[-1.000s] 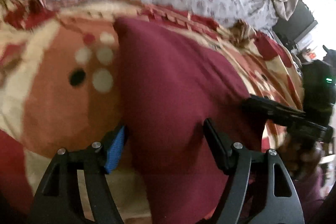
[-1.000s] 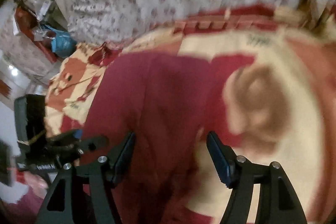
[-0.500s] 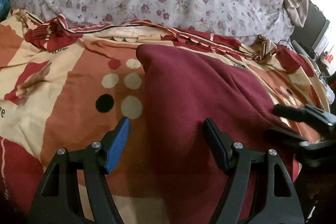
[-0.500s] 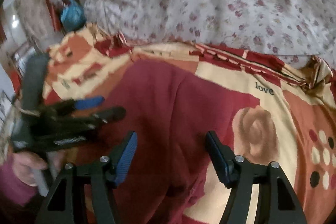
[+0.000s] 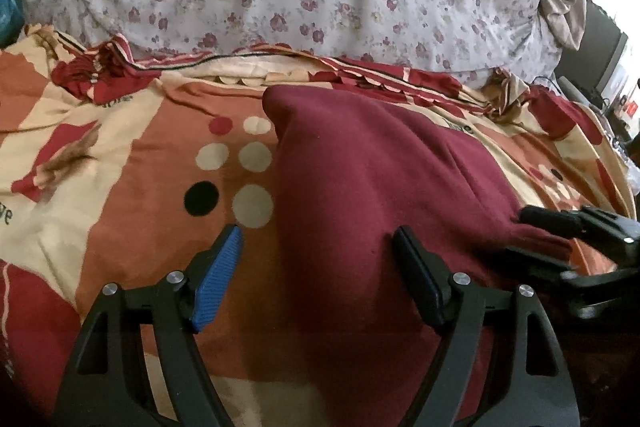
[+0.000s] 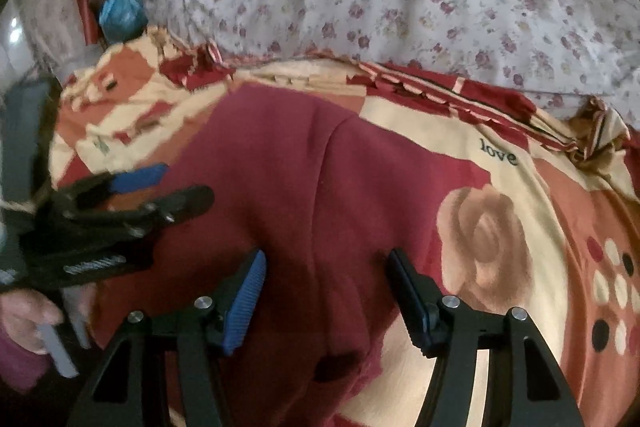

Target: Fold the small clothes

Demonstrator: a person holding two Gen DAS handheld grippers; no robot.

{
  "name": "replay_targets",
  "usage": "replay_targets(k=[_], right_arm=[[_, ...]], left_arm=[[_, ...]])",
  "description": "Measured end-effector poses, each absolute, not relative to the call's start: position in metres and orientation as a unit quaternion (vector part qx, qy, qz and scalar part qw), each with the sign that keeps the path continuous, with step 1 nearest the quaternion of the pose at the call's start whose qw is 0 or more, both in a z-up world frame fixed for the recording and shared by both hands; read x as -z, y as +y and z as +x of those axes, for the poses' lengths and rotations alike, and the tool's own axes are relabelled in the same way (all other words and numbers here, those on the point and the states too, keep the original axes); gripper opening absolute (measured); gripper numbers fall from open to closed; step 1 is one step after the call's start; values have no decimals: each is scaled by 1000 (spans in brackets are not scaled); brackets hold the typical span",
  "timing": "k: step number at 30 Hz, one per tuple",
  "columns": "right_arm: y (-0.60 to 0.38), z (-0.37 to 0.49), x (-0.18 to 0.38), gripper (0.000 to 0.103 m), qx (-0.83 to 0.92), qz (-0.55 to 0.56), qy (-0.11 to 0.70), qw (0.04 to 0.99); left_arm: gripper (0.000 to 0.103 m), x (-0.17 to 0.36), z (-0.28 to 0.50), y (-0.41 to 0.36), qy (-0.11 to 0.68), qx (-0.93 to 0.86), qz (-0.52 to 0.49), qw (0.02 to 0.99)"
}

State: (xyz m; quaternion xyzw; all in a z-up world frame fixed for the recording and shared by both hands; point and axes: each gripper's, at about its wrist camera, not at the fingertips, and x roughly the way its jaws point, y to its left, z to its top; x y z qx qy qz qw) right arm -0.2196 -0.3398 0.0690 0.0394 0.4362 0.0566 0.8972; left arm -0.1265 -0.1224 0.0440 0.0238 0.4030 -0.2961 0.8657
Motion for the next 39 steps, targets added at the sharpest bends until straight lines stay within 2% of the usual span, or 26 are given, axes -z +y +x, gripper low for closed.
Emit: replay_targets(k=[5, 9, 12, 19, 26, 39], right_arm=[[-341, -233, -84, 62, -69, 68, 407, 908], [-341, -224, -62, 62, -69, 67, 440, 893], [-342, -225, -56, 63, -66, 65, 435, 896], [-361, -224, -59, 64, -84, 142, 429, 888], [-356, -223, -59, 69, -85, 129, 429, 890], [-356, -224, -59, 70, -89, 132, 430, 889]], left_arm=[[78, -44, -133, -127, 379, 296, 47, 876], [78, -43, -134, -129, 376, 305, 49, 874], [78, -42, -134, -129, 375, 307, 48, 873], [78, -41, -132, -130, 379, 308, 44, 872], [78, -40, -129, -128, 385, 313, 34, 868], [78, -39, -128, -127, 387, 314, 29, 866]])
